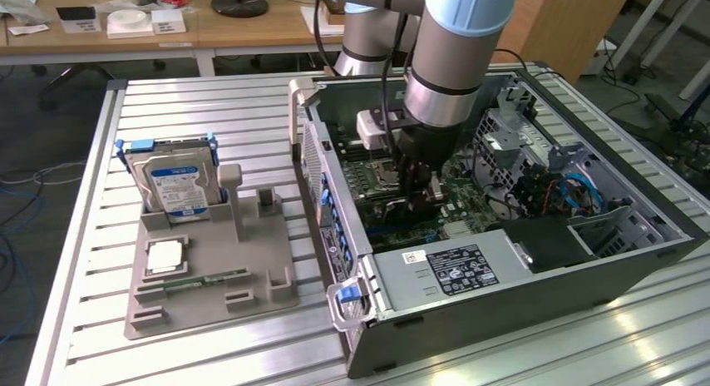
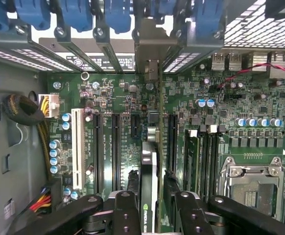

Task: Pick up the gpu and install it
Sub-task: 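Insert the gpu into the slot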

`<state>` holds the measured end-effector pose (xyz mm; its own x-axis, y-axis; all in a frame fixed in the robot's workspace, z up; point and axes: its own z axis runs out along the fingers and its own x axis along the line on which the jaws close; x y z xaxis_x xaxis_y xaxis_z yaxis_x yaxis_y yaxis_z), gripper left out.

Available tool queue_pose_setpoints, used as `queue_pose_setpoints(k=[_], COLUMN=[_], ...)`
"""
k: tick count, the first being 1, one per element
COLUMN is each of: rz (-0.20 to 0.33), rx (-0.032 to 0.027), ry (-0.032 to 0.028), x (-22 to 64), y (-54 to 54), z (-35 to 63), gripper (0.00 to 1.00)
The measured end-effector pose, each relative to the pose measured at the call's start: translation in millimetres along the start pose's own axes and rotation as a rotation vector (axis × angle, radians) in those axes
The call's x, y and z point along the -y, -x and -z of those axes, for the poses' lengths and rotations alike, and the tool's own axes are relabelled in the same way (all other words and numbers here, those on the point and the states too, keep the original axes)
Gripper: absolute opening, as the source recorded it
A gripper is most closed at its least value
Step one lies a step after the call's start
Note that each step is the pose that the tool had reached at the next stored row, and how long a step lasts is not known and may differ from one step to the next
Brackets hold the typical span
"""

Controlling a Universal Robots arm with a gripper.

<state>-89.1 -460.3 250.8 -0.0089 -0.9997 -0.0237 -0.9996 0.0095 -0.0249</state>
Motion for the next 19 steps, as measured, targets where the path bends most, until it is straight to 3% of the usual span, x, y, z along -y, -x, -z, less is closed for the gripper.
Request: queue_pose_setpoints(k=[19], rz=[0.000], rx=[-0.0001], ry=[0.0005], x=[0.8], y=[0.1], z=[5.3], gripper=[0.35])
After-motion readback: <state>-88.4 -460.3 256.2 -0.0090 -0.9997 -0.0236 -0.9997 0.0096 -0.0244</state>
